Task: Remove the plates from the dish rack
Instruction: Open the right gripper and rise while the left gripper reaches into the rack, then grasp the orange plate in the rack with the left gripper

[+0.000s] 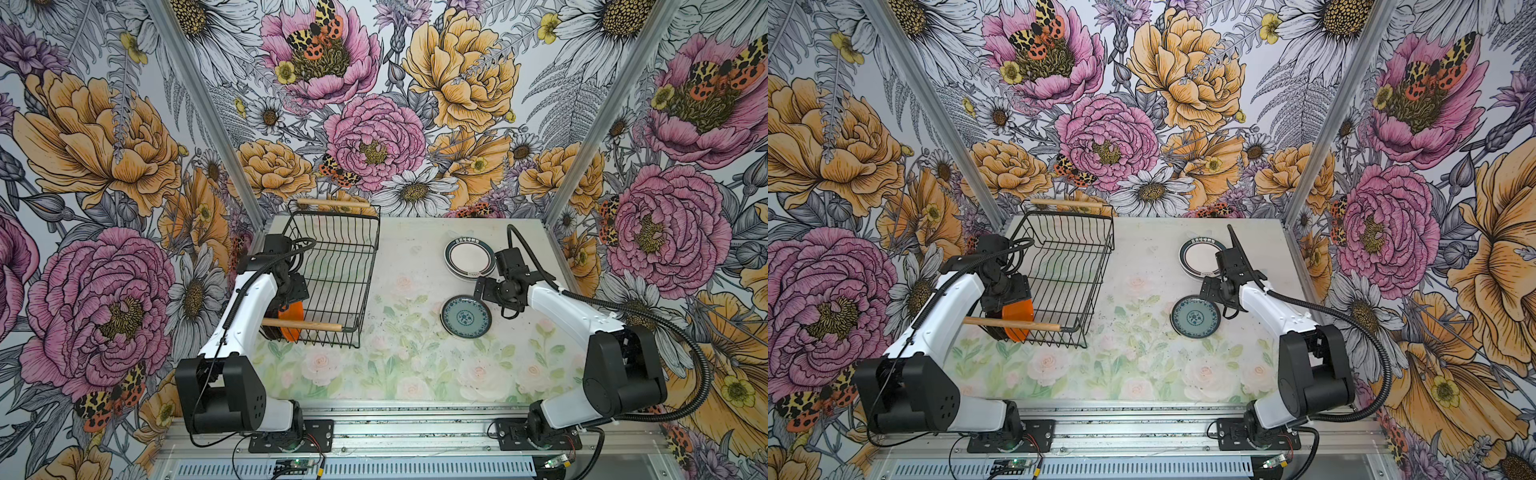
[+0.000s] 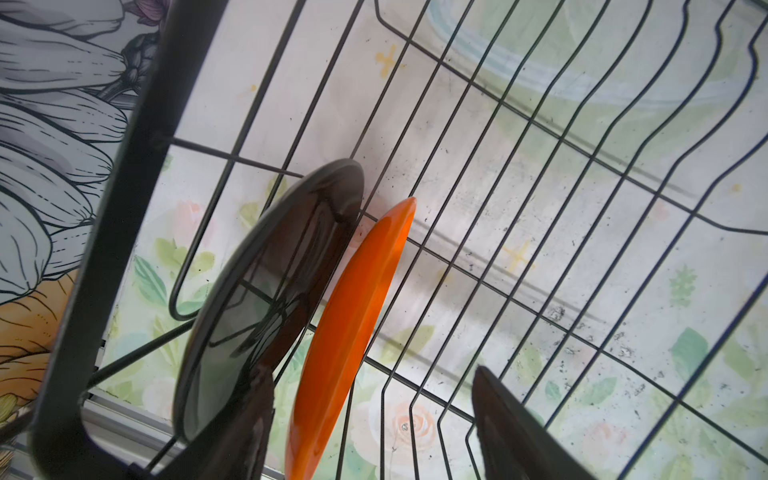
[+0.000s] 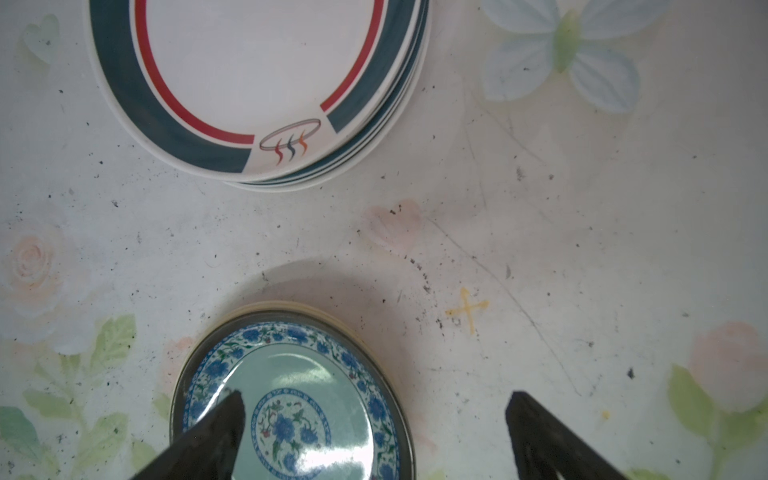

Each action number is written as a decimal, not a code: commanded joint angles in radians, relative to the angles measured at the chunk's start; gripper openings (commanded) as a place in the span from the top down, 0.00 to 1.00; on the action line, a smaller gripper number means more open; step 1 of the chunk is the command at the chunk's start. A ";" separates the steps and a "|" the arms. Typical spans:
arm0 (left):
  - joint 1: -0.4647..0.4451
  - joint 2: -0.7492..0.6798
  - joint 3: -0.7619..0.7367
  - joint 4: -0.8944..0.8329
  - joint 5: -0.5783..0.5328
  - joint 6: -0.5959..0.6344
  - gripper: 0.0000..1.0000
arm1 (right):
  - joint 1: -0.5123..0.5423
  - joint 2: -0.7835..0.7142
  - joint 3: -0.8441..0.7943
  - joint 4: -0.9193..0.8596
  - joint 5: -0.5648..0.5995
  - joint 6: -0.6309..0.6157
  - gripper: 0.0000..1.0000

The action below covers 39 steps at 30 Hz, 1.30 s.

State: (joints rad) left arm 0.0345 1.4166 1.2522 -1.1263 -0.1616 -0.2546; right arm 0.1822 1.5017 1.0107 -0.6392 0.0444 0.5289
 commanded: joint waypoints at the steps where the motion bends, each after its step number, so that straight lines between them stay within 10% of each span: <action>1: -0.004 0.006 0.036 0.001 -0.005 0.031 0.32 | -0.011 0.017 0.031 0.007 -0.012 -0.016 0.01; 39: 0.021 0.168 0.101 -0.108 -0.013 0.070 0.77 | -0.135 0.107 0.207 0.004 -0.266 -0.125 0.01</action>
State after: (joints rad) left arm 0.0658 1.5650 1.3304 -1.2243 -0.1574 -0.1726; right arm 0.0593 1.5978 1.1767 -0.6399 -0.1894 0.4236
